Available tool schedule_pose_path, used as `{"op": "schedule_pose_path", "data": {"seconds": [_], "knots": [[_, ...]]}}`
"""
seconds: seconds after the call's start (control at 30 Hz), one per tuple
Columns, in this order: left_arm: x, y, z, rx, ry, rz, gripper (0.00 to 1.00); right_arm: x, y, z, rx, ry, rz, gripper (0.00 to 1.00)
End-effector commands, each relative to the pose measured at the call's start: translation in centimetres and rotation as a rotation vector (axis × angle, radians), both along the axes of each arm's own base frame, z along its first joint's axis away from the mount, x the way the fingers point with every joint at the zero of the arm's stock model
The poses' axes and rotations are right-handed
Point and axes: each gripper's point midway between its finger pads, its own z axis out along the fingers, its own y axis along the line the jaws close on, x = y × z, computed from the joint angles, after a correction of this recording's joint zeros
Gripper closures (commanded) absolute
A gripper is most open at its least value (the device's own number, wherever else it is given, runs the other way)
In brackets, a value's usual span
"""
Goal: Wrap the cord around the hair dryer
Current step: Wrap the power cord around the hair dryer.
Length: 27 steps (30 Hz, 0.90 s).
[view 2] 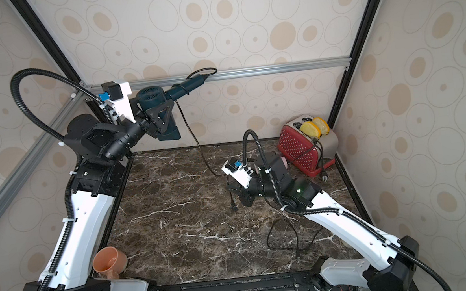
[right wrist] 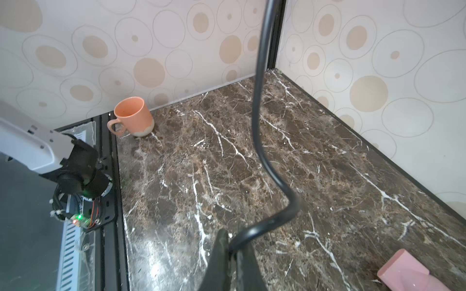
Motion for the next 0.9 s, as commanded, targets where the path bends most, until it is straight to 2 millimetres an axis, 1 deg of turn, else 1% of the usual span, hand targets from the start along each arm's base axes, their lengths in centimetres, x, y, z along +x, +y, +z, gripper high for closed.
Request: {"op": "schedule_pose_path", "data": {"seconds": [0.0, 0.07, 0.13, 0.23, 0.33, 0.37, 0.47, 0.5, 0.57, 0.63, 0.7, 0.73, 0.8, 0.87], "knots": [[0.0, 0.9, 1.3, 0.062, -0.078, 0.058, 1.0, -2.1, -1.1, -0.6, -0.063, 0.021, -0.009, 1.0], [0.8, 0.8, -0.1, 0.098, -0.048, 0.068, 1.0, -3.2, -1.2, 0.3, -0.084, 0.001, 0.006, 1.0], [1.4, 1.0, -1.5, 0.137, -0.022, 0.096, 1.0, -4.2, -1.3, 1.8, -0.093, -0.024, 0.026, 1.0], [2.5, 1.6, -4.5, 0.246, 0.037, 0.154, 1.0, -5.7, -1.6, 4.8, -0.095, -0.069, 0.051, 1.0], [3.6, 2.1, -8.1, 0.355, 0.109, 0.191, 1.0, -7.2, -2.0, 8.0, -0.1, -0.126, 0.085, 1.0], [3.9, 2.1, -9.6, 0.394, 0.143, 0.192, 1.0, -7.6, -2.1, 9.2, -0.098, -0.152, 0.092, 1.0], [4.2, 1.8, -14.1, 0.462, 0.249, 0.15, 1.0, -7.7, -2.5, 12.6, -0.086, -0.234, 0.09, 1.0], [3.9, 1.4, -15.3, 0.454, 0.284, 0.12, 1.0, -7.4, -2.6, 13.9, -0.08, -0.276, 0.083, 1.0], [2.9, 0.9, -16.5, 0.422, 0.322, 0.07, 1.0, -6.6, -2.6, 15.9, -0.097, -0.367, 0.072, 1.0], [1.2, 0.3, -17.4, 0.394, 0.351, 0.008, 1.0, -5.4, -2.5, 18.1, -0.117, -0.471, 0.047, 1.0], [-1.0, -0.5, -18.3, 0.38, 0.392, -0.079, 1.0, -3.7, -2.2, 20.3, -0.137, -0.57, 0.008, 1.0], [-2.2, -0.8, -18.6, 0.376, 0.414, -0.125, 1.0, -2.6, -2.2, 21.6, -0.137, -0.615, -0.016, 1.0], [-4.8, -1.7, -18.8, 0.344, 0.452, -0.23, 1.0, -0.3, -2.1, 23.1, -0.135, -0.67, -0.063, 1.0], [-7.4, -2.3, -18.2, 0.283, 0.477, -0.319, 1.0, 2.5, -1.9, 24.3, -0.117, -0.712, -0.112, 1.0]]}}
